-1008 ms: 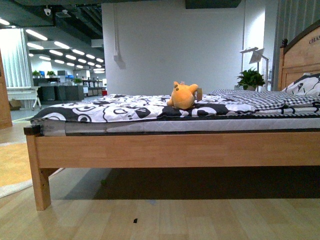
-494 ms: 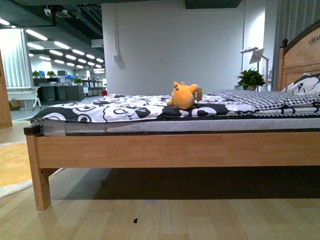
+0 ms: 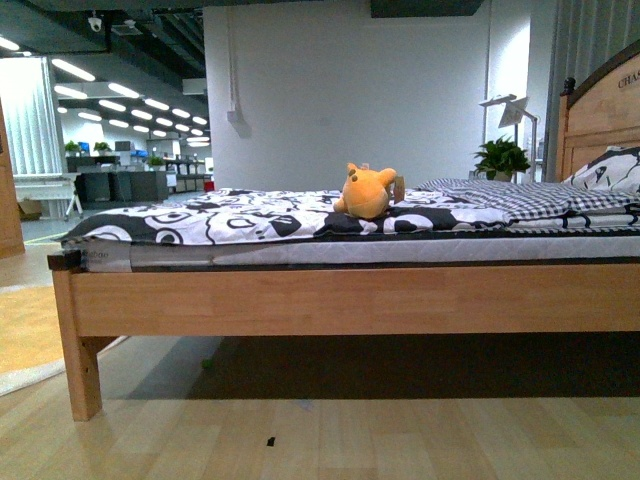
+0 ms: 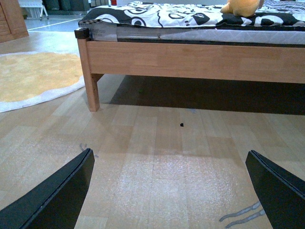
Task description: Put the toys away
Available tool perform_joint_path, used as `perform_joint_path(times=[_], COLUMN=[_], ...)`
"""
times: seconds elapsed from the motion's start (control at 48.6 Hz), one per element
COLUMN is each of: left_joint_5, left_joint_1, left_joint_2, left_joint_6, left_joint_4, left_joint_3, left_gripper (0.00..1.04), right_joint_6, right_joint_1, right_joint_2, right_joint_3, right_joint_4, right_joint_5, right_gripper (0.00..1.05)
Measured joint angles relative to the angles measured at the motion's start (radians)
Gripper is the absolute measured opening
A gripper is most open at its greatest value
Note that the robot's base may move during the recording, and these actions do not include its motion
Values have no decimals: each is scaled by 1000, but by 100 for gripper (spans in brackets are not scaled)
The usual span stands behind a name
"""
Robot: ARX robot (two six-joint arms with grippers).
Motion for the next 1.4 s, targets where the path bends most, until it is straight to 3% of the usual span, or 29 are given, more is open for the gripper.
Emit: perform_joint_path(times=[1.399], left_joint_5=[2], left_joint_1=[0], left_joint_2=[0], left_joint_6=[0], left_joint_4=[0], left_joint_3=[0], left_gripper=[99], right_joint_6=[0], right_joint_1=[0], right_joint_2=[0], right_joint_3=[0], right_joint_4=[0], right_joint_5=[0], right_gripper=[104])
